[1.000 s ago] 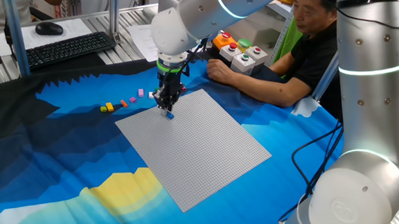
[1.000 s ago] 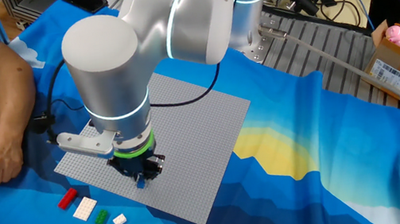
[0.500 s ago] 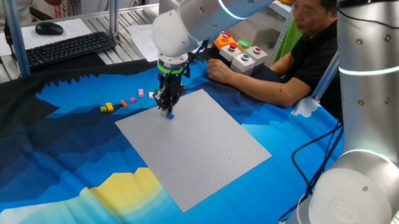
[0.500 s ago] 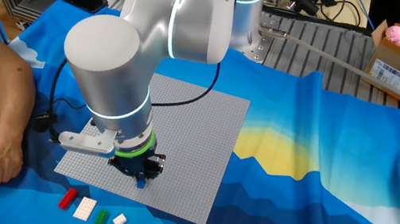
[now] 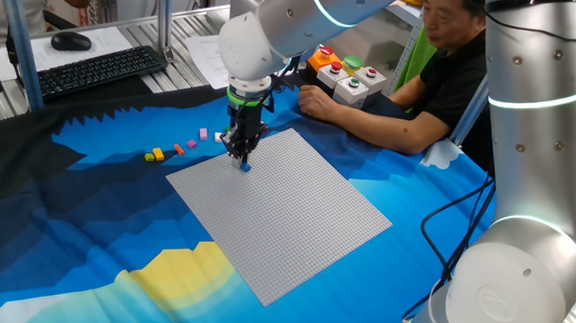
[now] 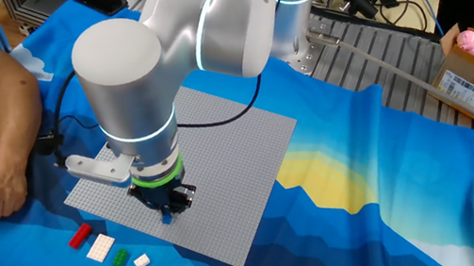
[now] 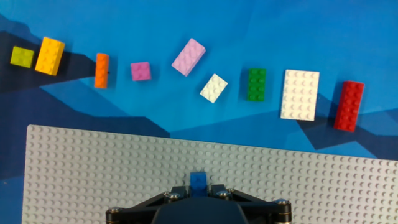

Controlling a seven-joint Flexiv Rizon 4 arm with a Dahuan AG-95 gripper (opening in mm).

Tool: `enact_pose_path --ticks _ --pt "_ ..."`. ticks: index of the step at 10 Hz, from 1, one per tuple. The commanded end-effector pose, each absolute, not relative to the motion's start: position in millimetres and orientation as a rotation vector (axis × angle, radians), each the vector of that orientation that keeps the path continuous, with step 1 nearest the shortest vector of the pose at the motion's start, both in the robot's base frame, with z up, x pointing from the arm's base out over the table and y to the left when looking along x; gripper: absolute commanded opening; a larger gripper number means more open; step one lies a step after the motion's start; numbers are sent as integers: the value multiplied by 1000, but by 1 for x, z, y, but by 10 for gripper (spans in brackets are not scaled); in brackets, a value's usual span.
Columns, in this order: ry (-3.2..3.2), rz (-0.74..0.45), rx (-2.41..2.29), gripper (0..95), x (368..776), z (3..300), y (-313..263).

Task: Stack small Lego blocks one on top of the other

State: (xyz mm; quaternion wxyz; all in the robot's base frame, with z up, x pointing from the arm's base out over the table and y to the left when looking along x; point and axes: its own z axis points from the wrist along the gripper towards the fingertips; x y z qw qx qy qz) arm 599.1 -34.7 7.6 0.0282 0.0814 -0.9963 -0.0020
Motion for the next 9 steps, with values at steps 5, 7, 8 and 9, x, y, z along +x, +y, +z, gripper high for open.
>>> enact_pose_path --ticks 5,7,8,9 --pt "-3077 -6 198 0 599 7 -34" --pt "-3079 -6 176 0 598 7 -34" --pt "-3077 -14 130 0 597 7 -34" --pt "-3078 -13 100 0 595 8 -31"
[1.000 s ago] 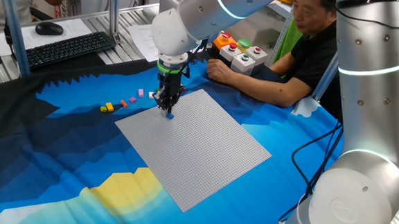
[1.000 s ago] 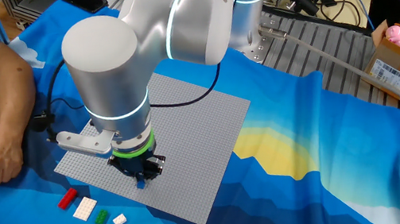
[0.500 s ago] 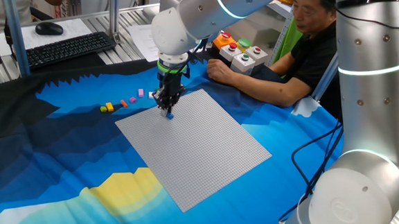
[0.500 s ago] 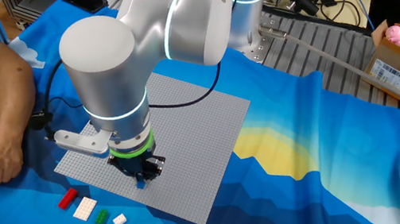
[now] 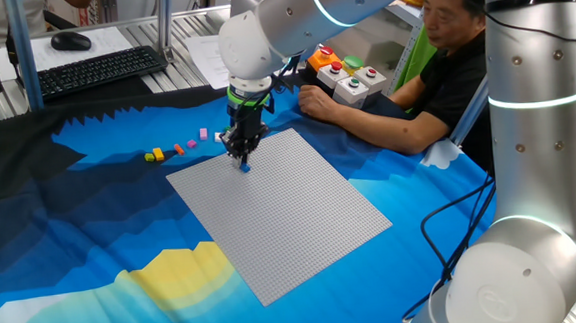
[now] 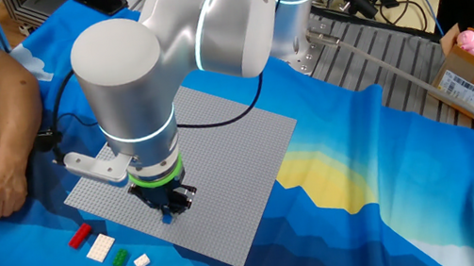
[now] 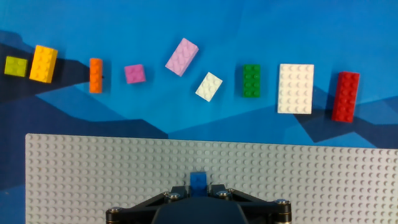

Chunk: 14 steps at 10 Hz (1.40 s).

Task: Stack small Lego blocks one on top of the other

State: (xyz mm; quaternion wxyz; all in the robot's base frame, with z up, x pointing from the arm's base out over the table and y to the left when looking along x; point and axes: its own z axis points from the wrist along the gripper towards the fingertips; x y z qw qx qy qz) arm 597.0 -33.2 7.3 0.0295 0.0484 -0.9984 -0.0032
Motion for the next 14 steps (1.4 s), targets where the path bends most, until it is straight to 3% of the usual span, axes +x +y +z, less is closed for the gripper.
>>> enact_pose_path --ticks 1,14 --pt "-3077 -22 72 0 593 10 -27" --pt "-3083 -23 69 0 594 6 -21"
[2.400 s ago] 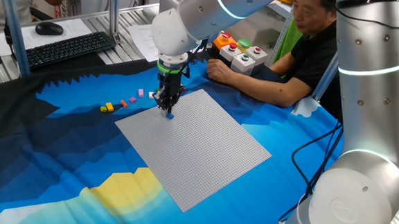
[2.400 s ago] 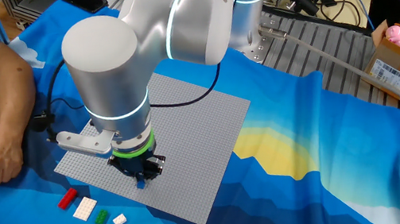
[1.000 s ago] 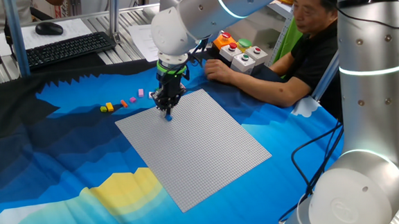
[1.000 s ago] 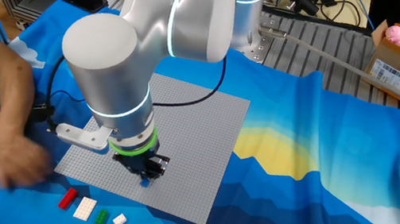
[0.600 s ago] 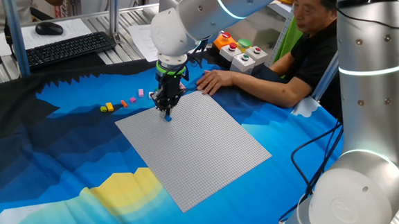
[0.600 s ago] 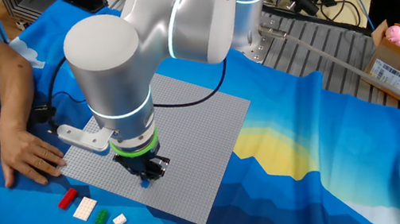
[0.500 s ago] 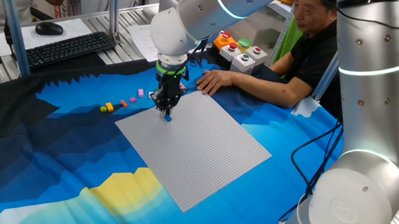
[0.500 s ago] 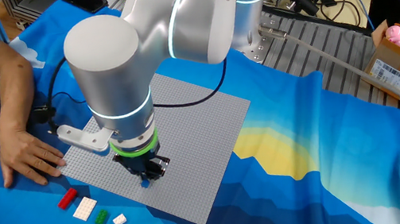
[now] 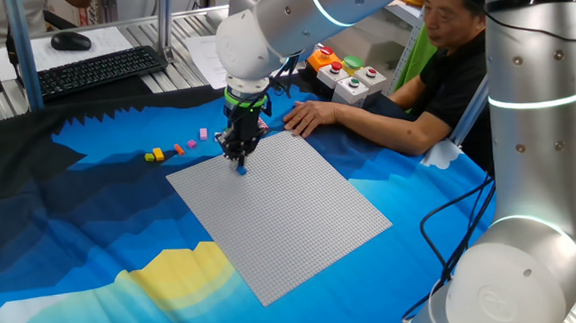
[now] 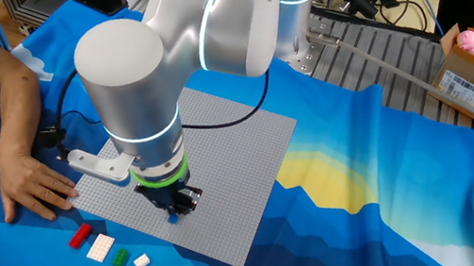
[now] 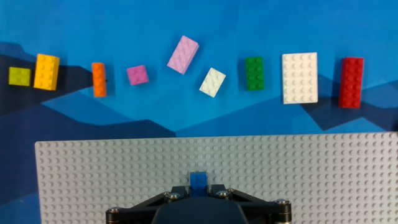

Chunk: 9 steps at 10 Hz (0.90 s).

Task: Stack small Lego blocks one on top of the other

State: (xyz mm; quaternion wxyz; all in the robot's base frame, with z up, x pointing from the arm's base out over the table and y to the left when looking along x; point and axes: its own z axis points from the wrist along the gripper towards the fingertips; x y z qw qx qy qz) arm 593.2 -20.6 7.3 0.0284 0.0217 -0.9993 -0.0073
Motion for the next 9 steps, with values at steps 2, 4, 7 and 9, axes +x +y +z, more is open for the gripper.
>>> enact_pose_path --ticks 2,4,7,9 --pt "-3080 -22 71 0 598 8 -20" --pt "-3082 -20 71 0 600 6 -20" --pt "-3076 -18 69 0 597 8 -20" --pt "-3078 -17 69 0 595 6 -20"
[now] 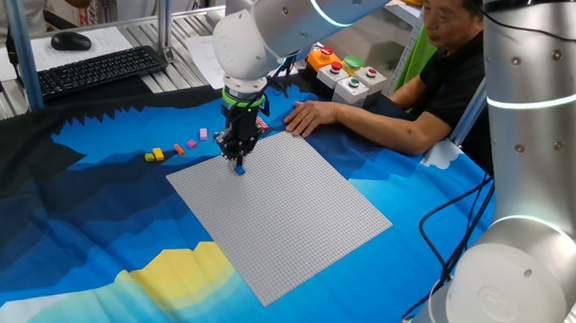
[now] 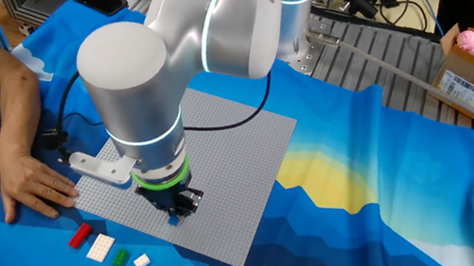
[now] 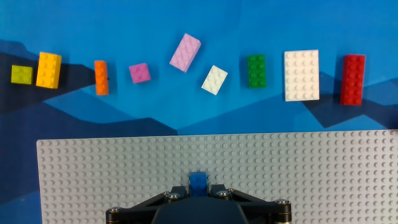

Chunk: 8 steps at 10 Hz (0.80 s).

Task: Stack small Lego blocks one on top of the other

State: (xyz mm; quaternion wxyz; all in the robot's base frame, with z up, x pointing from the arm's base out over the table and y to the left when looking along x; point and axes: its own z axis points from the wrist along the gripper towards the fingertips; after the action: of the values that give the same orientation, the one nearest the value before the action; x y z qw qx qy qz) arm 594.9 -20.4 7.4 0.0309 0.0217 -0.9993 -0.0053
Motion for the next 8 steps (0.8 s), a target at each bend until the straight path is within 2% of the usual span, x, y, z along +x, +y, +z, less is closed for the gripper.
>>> enact_pose_path --ticks 1,8 --pt "-3076 -16 69 0 597 7 -20" --pt "-3080 -20 62 0 598 6 -21"
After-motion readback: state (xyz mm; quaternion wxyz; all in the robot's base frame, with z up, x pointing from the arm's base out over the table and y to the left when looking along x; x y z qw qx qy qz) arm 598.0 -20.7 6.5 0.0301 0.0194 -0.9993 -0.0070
